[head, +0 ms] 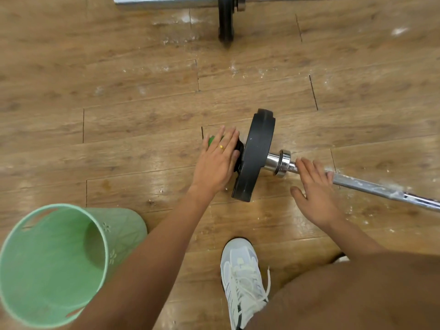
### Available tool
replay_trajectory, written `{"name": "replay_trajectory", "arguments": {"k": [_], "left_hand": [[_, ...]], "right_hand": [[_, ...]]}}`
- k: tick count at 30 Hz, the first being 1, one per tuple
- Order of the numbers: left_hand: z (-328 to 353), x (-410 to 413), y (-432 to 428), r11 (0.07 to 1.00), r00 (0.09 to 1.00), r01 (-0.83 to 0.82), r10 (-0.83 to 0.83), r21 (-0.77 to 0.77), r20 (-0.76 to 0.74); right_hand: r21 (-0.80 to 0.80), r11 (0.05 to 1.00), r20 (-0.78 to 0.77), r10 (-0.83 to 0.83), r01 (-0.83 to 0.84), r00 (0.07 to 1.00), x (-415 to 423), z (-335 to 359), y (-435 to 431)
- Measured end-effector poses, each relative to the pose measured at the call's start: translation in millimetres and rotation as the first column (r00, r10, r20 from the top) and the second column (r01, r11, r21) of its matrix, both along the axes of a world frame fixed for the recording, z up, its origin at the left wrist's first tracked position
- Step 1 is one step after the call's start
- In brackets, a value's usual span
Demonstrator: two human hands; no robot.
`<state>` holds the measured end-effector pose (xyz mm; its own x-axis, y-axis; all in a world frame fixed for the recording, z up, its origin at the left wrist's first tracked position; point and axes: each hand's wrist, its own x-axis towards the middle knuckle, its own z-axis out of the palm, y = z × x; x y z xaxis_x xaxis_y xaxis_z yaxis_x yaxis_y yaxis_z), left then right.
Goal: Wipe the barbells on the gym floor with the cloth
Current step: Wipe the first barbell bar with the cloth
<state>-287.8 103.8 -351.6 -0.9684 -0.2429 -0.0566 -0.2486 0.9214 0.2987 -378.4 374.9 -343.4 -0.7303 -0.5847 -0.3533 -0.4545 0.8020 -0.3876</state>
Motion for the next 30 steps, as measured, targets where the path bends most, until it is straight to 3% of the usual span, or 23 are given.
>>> {"name": "replay_trajectory", "arguments": {"k": [14,17,20,23,30], "left_hand": [[-3,28,-2,0.992,0.996,0.085,-0.083,-0.096,0.030],[5,16,-15,0.984,0.987,0.163,-0.162,-0.072,0.025],[13,0,-15,0.993,0.993,0.115,-0.115,-0.001,0.039],[17,-2,-2,0.999,0.999,0.031,-0.030,0.032,-0.020],[2,44,3,0.993,0.985,0.116,-0.114,0.010,-0.128]], "right_hand": [[-0.040,0.999,0.039,-0.027,0.028,0.999,22,7,6],[-0.039,0.999,0.034,-0.034,0.035,0.999,21,7,5],[-0.035,0.998,0.022,-0.043,0.044,0.999,20,7,3],[-0.027,0.998,0.030,-0.056,0.057,0.998,21,9,1],[-0.011,1.000,0.012,-0.021,0.022,1.000,40,8,9]]}}
